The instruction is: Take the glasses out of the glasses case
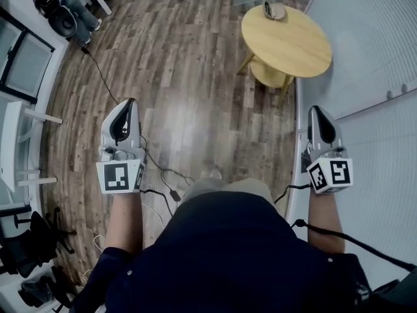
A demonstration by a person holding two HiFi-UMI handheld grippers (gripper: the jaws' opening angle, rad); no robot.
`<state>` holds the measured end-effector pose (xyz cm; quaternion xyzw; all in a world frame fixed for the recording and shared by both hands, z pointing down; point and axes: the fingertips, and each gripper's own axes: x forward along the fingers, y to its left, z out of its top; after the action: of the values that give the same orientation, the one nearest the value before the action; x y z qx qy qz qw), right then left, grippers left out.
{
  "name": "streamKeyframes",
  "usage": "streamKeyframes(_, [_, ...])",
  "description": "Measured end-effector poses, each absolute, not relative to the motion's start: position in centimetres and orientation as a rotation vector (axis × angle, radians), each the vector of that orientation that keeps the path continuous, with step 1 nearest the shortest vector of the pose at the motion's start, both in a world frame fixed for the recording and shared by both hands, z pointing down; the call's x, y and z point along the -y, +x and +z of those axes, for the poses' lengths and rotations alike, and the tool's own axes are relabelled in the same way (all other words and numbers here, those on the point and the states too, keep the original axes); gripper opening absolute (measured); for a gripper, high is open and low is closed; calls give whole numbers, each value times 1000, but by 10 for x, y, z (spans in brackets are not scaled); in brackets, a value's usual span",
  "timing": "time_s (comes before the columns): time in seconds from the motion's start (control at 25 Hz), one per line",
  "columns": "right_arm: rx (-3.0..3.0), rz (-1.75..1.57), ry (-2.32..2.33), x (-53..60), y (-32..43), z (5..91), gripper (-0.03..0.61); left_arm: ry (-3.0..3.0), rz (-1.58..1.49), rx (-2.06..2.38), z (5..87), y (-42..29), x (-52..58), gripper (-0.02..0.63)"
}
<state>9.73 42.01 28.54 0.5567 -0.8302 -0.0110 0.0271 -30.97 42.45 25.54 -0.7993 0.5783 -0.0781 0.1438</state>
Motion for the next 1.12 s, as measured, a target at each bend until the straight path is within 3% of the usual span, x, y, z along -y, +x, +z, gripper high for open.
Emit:
streamKeyframes(0.56, [2541,-8,1766,-291,72,278,8,-2412,-156,-1645,270,-326,-276,5])
streamKeyframes(1.12, [2570,8,1769,-106,103,278,8,-2416,-147,-1625,242,-292,-88,5])
